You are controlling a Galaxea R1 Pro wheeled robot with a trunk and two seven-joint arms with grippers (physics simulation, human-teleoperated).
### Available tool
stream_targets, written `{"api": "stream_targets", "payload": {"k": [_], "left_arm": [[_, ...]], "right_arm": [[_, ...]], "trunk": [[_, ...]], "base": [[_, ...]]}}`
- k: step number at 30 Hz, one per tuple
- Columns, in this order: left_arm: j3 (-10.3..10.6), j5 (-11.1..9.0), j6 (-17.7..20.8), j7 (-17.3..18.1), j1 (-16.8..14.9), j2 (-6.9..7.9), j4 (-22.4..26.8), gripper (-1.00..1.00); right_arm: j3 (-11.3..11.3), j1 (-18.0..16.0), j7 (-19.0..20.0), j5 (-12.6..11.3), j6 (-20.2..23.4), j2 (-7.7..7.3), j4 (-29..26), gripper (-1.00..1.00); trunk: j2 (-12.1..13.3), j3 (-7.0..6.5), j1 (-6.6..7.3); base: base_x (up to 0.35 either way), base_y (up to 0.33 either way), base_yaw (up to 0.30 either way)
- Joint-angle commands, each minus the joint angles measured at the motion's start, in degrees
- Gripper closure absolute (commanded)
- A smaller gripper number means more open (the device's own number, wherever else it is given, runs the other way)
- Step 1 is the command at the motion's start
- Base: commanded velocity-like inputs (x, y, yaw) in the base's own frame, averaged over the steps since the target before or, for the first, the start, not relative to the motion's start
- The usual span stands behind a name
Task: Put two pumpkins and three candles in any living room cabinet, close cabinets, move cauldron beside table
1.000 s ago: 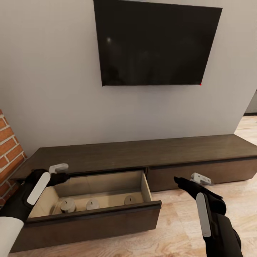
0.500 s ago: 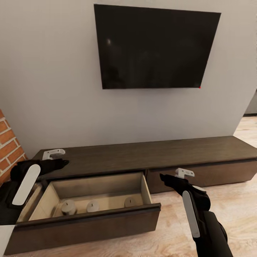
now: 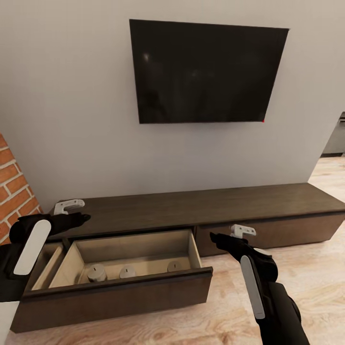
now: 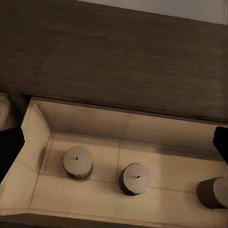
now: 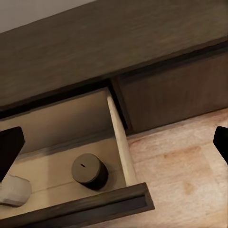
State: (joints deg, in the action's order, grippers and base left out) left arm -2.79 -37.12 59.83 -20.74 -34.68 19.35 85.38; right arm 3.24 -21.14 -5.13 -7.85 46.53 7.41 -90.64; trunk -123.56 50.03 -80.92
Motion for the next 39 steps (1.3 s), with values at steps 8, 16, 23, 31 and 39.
{"api": "stream_targets", "payload": {"k": [8,16,23,31,39], "left_arm": [[-0.02,-0.59,0.17,-0.53,-0.04,0.03,-0.01,-1.00],[-0.02,-0.59,0.17,-0.53,-0.04,0.01,-0.03,-1.00],[0.11,-0.32,0.17,-0.78,0.03,-0.10,-0.43,-1.00],[0.37,-0.39,-6.38,-0.67,7.89,-0.26,-0.14,-1.00],[0.49,-0.31,-17.40,-1.18,14.80,-1.22,-0.14,-1.00]], "right_arm": [[-2.45,-0.04,-0.81,-0.59,0.23,0.06,-0.06,-1.00],[-2.88,-0.04,-0.81,-0.59,0.23,0.06,-0.06,-1.00],[-3.71,-0.04,-0.84,-0.60,0.26,0.07,-0.03,-1.00],[-4.69,0.02,-0.97,-0.54,0.31,0.08,0.67,-1.00],[-9.56,0.46,-1.08,-0.48,-1.90,0.11,4.08,-1.00]], "trunk": [[3.20,-1.38,1.77],[6.41,-2.82,3.53],[9.21,-4.08,5.07],[12.42,-5.51,6.82],[15.63,-6.95,8.58]], "base": [[-0.013,0.000,0.000],[-0.251,0.000,0.000],[-0.332,0.000,0.000],[-0.341,0.000,0.000],[-0.342,0.000,0.000]]}}
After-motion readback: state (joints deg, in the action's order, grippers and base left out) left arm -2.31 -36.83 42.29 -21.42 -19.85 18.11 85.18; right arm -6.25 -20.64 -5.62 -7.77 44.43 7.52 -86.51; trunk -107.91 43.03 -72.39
